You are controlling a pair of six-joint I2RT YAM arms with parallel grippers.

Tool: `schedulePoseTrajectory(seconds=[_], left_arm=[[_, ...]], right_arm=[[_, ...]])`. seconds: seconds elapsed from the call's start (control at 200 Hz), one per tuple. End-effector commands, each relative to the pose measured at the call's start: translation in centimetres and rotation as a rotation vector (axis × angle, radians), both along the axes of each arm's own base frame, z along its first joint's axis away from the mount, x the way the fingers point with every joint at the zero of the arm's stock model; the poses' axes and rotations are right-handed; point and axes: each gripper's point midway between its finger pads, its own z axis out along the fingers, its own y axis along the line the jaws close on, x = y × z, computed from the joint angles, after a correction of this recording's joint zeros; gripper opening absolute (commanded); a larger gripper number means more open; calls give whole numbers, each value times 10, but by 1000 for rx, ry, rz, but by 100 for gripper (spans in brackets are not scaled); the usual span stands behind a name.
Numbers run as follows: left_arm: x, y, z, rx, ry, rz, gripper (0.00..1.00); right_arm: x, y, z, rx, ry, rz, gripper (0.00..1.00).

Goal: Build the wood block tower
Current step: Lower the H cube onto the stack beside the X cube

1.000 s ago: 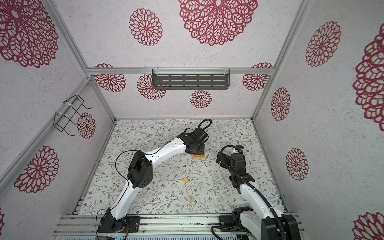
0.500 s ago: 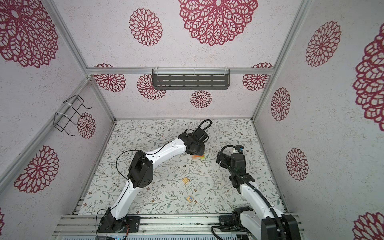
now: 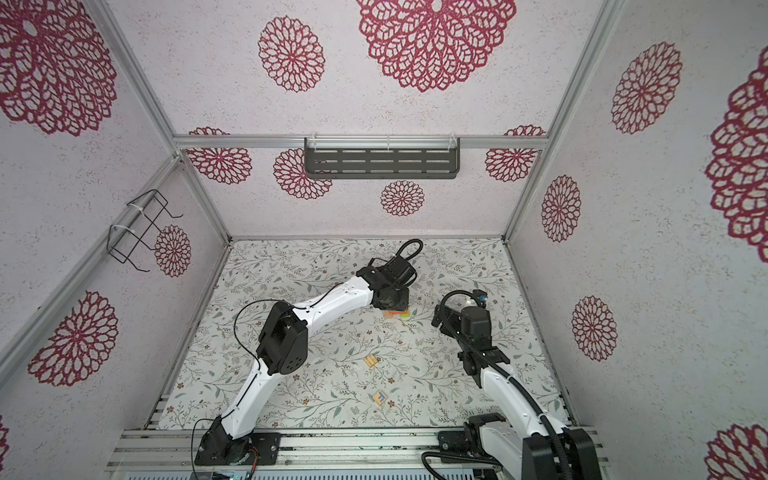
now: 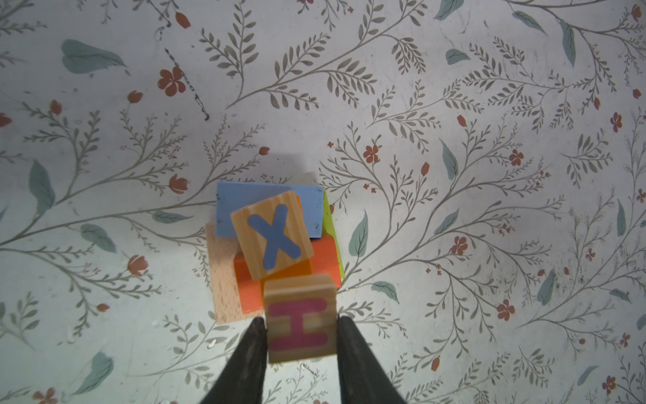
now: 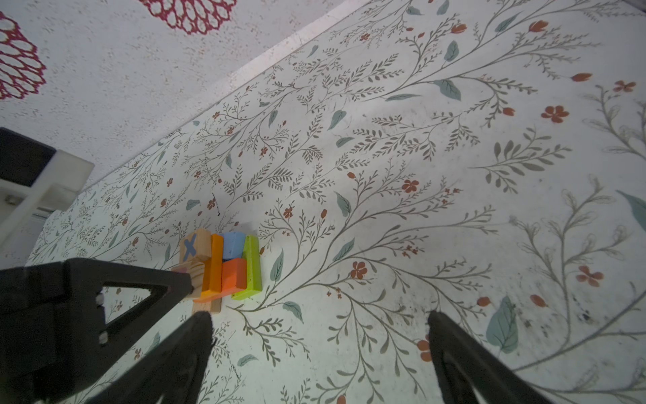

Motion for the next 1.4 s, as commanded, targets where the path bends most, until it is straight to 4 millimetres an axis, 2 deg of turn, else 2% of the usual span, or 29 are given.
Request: schedulePoseTrajectory(seconds=[0.0,0.73,1.396], left_arm=[[10,1,-2,-14,-5,28,36],[13,-2,-7,-18,6,24,36],[15,1,0,-10,-10,30,36]], right_arm=[[3,0,4,17,-12,-5,99],[3,2,2,24,-8,5,99],[3,2,2,25,-6,5,99]])
